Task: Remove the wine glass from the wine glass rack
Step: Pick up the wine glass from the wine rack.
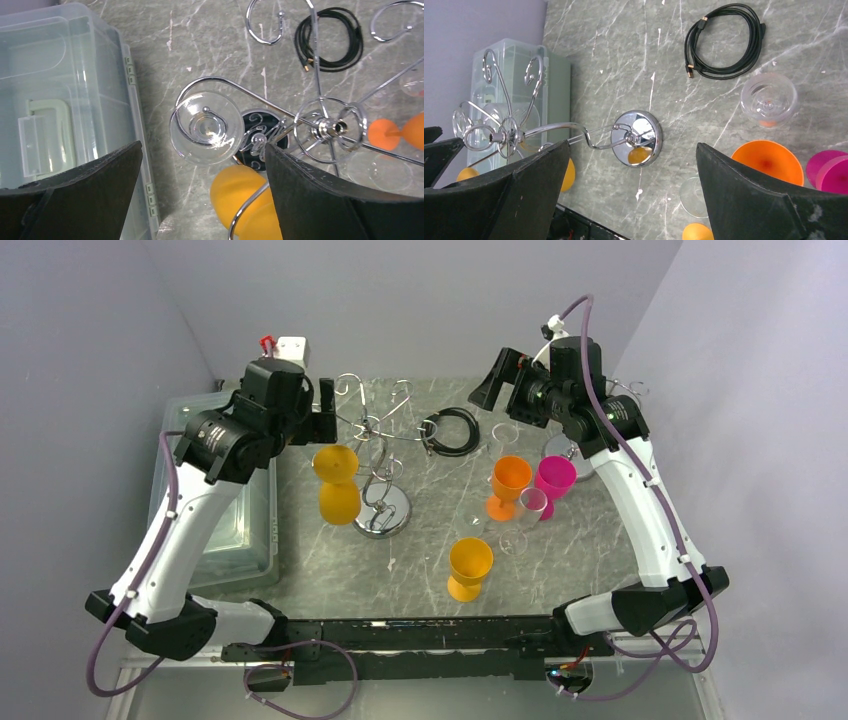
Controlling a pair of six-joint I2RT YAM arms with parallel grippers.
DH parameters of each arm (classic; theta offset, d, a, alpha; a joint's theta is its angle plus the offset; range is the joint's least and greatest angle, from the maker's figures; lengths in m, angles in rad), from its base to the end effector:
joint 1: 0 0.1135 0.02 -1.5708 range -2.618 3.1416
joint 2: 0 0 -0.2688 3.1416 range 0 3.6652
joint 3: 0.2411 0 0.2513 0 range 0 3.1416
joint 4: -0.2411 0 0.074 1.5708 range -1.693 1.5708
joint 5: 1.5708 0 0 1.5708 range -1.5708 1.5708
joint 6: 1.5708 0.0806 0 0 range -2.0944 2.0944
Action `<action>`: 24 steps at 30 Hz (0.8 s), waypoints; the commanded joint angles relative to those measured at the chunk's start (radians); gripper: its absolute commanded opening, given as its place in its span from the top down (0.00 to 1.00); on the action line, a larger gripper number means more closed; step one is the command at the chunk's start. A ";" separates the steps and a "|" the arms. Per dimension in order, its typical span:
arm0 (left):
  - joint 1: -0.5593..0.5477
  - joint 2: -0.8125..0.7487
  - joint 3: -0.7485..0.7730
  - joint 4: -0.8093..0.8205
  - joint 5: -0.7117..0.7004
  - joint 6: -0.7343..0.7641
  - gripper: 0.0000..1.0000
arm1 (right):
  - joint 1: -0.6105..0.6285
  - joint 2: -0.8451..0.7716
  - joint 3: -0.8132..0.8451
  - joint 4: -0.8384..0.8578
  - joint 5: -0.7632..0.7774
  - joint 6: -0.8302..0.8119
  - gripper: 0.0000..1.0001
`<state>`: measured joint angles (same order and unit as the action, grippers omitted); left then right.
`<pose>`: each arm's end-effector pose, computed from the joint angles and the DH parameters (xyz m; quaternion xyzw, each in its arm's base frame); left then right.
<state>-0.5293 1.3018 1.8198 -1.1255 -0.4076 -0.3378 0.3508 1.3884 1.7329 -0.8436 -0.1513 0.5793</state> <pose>0.2340 -0.0999 0.4611 -0.0103 0.8729 -0.0278 0.4870 0.2922 0.1199 0.4432 0.0594 0.8562 0.2864 0.4259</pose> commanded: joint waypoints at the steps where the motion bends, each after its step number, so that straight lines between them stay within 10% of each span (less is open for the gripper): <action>1: -0.007 0.009 -0.025 0.032 -0.080 -0.015 0.03 | 0.005 -0.028 -0.003 0.060 -0.011 -0.012 0.00; 24: -0.006 0.021 -0.078 0.108 -0.055 -0.017 0.25 | 0.005 -0.038 -0.030 0.077 -0.008 -0.010 0.01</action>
<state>-0.5320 1.3262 1.7538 -1.0573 -0.4427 -0.3378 0.3527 1.3830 1.7023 -0.8139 -0.1585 0.5793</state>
